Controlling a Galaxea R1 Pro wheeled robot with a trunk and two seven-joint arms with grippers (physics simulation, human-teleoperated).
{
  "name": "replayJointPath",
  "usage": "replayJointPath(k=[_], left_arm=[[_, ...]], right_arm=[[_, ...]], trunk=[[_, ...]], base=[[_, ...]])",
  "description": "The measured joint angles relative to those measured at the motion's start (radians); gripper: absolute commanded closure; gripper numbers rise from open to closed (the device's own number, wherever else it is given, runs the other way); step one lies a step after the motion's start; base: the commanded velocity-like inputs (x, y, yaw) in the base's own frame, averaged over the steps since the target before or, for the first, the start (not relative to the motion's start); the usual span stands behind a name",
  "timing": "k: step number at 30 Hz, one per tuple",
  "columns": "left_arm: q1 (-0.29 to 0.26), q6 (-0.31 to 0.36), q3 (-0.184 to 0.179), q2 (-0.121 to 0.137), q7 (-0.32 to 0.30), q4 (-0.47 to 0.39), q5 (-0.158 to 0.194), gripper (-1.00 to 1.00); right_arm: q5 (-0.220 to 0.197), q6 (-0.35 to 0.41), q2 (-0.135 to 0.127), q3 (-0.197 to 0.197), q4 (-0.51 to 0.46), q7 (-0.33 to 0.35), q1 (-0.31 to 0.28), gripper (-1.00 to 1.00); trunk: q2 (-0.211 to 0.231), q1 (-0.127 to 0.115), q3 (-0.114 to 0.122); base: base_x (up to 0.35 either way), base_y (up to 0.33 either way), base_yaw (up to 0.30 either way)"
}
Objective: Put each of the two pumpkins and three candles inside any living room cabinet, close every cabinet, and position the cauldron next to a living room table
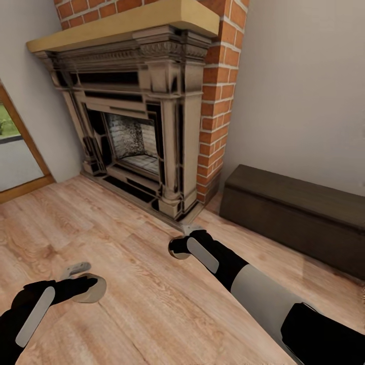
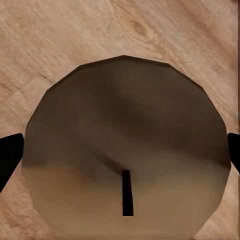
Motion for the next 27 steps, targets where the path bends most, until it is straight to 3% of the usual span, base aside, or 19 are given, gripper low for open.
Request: replayJointPath(k=[17,27], left_arm=[[0.0,0.0,0.0,0.0,0.0,0.0,-0.001,1.0],[0.0,0.0,0.0,0.0,0.0,0.0,0.0,1.0]], right_arm=[[0.0,-0.002,0.0,0.0,-0.001,0.002,0.0,1.0],[-0.001,-0.001,0.0,0.0,-0.001,0.001,0.0,1.0]], trunk=[[0.0,0.0,-0.009],[0.0,0.0,-0.009]], base=[[0.0,0.0,-0.113],[0.0,0.0,-0.272]])
